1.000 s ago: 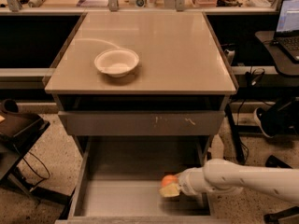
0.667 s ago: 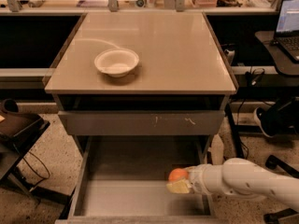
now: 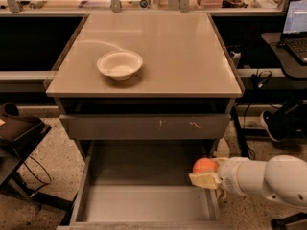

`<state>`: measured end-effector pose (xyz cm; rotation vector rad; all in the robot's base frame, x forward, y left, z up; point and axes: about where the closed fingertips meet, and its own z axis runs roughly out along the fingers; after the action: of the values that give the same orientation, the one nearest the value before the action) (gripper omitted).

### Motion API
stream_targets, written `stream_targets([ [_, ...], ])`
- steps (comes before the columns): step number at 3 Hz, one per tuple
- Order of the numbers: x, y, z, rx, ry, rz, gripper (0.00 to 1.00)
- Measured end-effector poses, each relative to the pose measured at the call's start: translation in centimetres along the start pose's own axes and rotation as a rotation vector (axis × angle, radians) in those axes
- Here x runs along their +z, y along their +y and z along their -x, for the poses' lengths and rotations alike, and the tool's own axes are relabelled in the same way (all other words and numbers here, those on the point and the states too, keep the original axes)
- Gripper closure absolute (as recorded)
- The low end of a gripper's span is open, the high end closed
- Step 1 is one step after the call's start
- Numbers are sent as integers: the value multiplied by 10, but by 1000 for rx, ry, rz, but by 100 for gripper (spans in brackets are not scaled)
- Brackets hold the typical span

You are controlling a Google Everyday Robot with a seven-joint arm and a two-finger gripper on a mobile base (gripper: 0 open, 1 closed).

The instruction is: Pick orange from middle drawer and place on counter

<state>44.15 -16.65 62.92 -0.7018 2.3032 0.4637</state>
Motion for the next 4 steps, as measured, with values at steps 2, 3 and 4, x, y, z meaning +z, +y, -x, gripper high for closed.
stream_targets([
  [2, -37, -28, 38, 31, -42, -53, 100],
  [3, -117, -68, 123, 18, -93, -201, 100],
  [4, -152, -74, 159, 41, -135, -266, 100],
])
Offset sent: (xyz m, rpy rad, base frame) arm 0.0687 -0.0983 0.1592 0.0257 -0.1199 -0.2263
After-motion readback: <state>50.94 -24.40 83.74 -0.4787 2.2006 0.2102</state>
